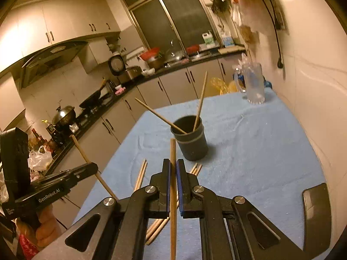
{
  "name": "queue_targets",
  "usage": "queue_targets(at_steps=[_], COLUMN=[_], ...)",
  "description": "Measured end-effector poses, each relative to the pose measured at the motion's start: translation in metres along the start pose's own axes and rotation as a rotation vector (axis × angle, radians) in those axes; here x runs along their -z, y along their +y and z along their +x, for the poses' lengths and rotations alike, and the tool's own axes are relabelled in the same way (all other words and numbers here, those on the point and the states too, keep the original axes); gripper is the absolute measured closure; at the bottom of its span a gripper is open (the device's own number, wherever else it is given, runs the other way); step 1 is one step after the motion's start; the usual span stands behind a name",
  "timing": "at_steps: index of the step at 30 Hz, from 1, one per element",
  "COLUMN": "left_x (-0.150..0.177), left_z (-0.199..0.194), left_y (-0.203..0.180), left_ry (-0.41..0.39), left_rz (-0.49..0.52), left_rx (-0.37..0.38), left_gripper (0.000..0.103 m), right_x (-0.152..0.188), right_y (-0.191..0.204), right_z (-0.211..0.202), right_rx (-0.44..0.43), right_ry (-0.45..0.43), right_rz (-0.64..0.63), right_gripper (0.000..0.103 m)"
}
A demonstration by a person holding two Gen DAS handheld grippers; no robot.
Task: Organize utensils
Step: 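Lift the chopsticks upright and carry both tools toward the holder cup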
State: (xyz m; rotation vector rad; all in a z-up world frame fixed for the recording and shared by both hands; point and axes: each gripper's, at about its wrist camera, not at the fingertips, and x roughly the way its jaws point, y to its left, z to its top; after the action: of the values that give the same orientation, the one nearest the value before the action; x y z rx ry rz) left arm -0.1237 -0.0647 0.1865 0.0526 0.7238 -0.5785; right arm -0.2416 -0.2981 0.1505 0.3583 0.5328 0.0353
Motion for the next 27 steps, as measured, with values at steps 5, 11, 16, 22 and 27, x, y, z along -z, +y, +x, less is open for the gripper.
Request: queue_targets(at_steps=[5, 11, 16, 22, 27], left_x=[0.000, 0.003, 0.006, 0.009, 0.011], left_z=[-0.006, -0.010, -0.011, -0.012, -0.015], left_y=[-0.009, -0.012, -0.013, -0.016, -0.020], left_ry=[-0.008, -0.015, -0.019, -0.022, -0.026], left_rz=[0.012, 0.016, 0.019, 0.007, 0.012], left_rx=[-0.009, -0.006, -0.003, -0.007, -0.001], left_gripper=[0.097, 0.097, 0.097, 0.097, 0.097], right_x=[-0.001, 0.000, 0.001, 0.002, 0.003], right_y=[0.003, 0.005, 0.004, 0.006, 0.005], right_z=[-0.010, -0.016, -0.017, -0.020, -0.022], right_rx=[-0.015, -0.012, -0.008, -0.017, -0.016], right_ry=[-0.023, -0.032, -0.027, -0.026, -0.027], right_rz=[-0.004, -0.009, 0.000, -0.009, -0.007], right_gripper=[0.097, 0.097, 0.097, 0.097, 0.097])
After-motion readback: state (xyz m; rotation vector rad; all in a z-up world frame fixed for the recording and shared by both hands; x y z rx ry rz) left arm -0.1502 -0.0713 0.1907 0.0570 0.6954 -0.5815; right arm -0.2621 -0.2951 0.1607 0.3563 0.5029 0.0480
